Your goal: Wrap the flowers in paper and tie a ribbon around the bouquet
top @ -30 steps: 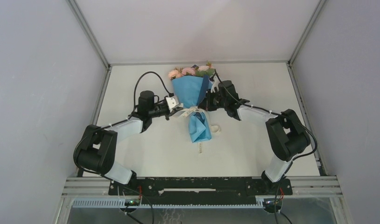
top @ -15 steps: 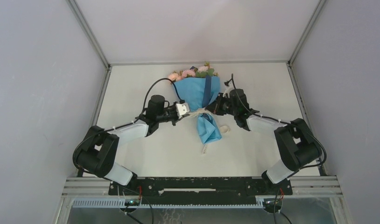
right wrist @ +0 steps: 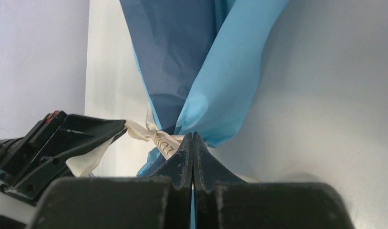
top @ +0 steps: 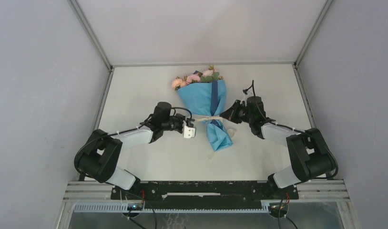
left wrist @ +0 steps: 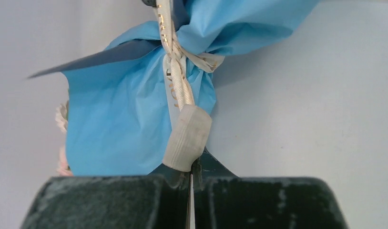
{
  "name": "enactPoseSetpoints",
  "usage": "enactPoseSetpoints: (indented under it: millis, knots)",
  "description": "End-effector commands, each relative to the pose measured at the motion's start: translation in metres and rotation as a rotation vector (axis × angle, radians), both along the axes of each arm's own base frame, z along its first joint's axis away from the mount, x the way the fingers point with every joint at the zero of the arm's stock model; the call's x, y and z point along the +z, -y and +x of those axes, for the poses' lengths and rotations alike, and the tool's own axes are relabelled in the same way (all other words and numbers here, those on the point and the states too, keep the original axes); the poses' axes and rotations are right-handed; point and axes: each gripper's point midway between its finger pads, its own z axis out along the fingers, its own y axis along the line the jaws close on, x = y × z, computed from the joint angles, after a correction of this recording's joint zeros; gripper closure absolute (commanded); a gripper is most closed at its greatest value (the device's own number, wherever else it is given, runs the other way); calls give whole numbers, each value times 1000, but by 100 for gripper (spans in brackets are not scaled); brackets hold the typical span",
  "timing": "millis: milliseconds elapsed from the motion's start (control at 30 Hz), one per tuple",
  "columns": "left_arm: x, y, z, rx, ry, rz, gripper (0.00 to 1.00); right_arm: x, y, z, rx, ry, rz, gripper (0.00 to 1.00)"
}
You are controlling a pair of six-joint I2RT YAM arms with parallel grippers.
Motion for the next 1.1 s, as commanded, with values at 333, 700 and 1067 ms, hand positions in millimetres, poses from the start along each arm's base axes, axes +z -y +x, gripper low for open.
enactPoseSetpoints:
  millis: [333, 700, 1067]
  knots:
    - [-5, 2, -21, -164, 88, 45, 100, 83, -56, 13, 282, 361, 13, 100]
    - [15, 25, -23, -175, 58, -63, 99, 78, -95, 36, 386, 460, -70, 100]
    - [19, -3, -7, 49, -74, -22, 29, 56, -73, 25, 168, 238, -5, 100]
